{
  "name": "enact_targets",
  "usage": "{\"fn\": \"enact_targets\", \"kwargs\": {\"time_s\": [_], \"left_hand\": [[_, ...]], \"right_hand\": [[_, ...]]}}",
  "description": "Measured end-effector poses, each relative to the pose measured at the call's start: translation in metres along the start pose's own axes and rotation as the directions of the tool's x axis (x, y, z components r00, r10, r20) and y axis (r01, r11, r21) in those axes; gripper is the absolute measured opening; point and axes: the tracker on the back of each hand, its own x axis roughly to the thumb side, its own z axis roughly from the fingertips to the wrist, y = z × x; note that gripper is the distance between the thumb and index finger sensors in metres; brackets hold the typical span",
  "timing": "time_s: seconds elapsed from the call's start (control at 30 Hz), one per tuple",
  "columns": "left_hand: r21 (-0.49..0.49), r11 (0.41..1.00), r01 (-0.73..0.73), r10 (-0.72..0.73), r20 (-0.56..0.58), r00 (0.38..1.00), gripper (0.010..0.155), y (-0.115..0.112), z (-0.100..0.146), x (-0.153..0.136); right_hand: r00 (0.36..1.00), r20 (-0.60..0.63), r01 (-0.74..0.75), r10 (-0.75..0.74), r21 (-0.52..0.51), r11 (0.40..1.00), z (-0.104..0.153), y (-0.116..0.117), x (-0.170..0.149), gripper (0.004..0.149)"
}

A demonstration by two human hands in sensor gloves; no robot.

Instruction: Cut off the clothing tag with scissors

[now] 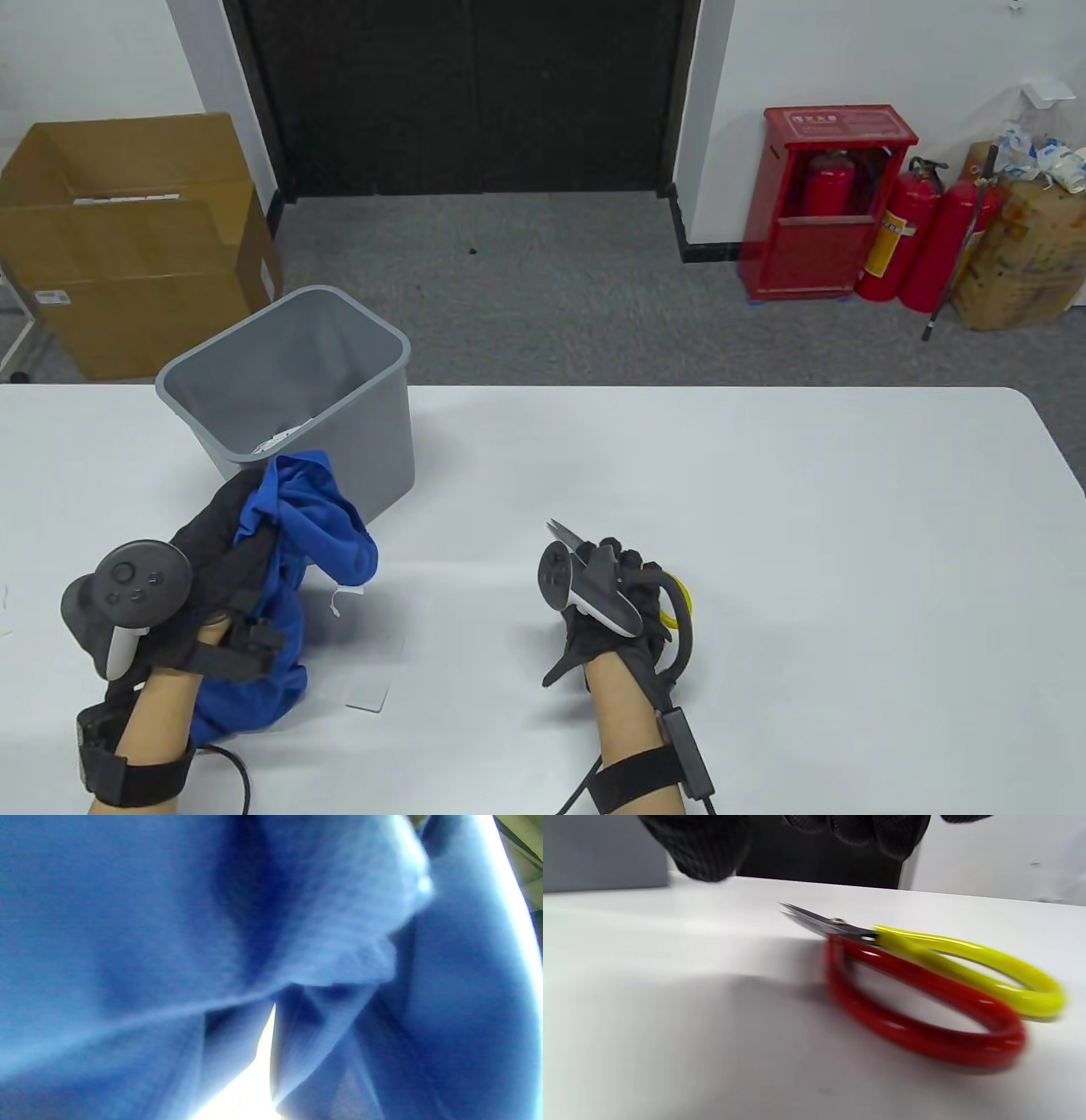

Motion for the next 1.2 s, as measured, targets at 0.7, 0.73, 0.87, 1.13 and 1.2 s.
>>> {"fn": "enact_targets", "kwargs": {"time_s": [0.7,0.73,0.87,1.13,1.2], "left_hand": [[-0.425,0.9,0.097,-0.135,-0.059,0.989,0.049,-0.052,-0.023,-0.045],[-0.436,0.893,0.111,-0.151,-0.057,0.987,0.049,-0.057,-0.023,-0.048],[-0.46,0.868,0.187,-0.227,-0.032,0.973,0.049,-0.071,-0.02,-0.057],[-0.44,0.827,0.35,-0.371,0.04,0.928,0.054,-0.091,-0.013,-0.071],[-0.452,0.812,0.369,-0.396,0.038,0.917,0.055,-0.096,-0.012,-0.078]], "right_hand": [[0.995,0.103,-0.002,-0.002,0.033,0.999,0.014,0.017,0.021,0.081],[0.995,0.101,0.0,-0.003,0.03,1.0,0.014,0.017,0.02,0.082],[0.995,0.102,-0.012,0.008,0.037,0.999,0.013,0.02,0.02,0.081],[0.994,0.105,-0.026,0.021,0.05,0.998,0.015,0.021,0.022,0.081],[0.995,0.1,-0.024,0.019,0.053,0.998,0.015,0.021,0.02,0.081]]}}
